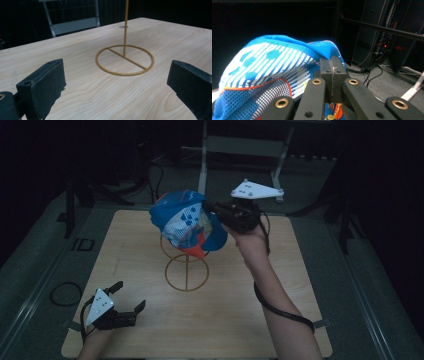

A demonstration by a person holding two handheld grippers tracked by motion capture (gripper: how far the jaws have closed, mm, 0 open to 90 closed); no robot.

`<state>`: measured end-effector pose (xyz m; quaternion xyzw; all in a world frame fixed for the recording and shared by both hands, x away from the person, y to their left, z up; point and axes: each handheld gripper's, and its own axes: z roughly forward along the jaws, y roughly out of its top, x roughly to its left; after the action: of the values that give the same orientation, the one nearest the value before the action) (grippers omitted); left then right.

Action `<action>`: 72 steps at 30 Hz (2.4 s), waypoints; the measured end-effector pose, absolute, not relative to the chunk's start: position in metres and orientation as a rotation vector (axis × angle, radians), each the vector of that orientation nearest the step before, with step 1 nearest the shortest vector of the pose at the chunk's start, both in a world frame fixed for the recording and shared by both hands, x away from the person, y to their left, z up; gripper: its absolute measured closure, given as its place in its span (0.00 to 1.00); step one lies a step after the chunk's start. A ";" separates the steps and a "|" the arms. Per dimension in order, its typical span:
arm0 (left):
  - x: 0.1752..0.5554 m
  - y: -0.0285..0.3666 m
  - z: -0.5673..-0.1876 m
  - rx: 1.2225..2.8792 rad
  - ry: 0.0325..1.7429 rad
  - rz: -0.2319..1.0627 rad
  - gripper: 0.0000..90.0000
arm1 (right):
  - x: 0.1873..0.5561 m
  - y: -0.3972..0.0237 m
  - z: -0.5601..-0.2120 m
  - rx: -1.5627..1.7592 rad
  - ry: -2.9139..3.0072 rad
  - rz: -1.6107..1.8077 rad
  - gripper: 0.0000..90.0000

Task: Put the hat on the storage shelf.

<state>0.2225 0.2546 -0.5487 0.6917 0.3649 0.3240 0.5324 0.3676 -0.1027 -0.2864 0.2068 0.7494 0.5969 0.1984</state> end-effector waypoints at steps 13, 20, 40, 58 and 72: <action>0.216 0.273 -0.559 1.600 0.934 0.701 0.02 | 0.387 -0.036 -0.321 0.560 2.247 1.539 1.00; 0.218 0.273 -0.563 1.605 0.932 0.667 0.02 | 0.391 -0.037 -0.334 0.587 2.283 1.508 1.00; 0.220 0.273 -0.566 1.610 0.931 0.636 0.02 | 0.387 -0.075 -0.357 0.672 2.248 1.467 1.00; 0.221 0.276 -0.568 1.604 0.933 0.617 0.02 | 0.392 -0.087 -0.376 0.693 2.273 1.507 0.78; 0.222 0.278 -0.569 1.597 0.938 0.609 0.02 | 0.392 -0.095 -0.389 0.707 2.274 1.458 0.63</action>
<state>0.2222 0.2776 -0.5685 0.6778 0.3983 0.2583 0.5614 0.3922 -0.0950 -0.3887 0.2494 0.8021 0.5140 0.1737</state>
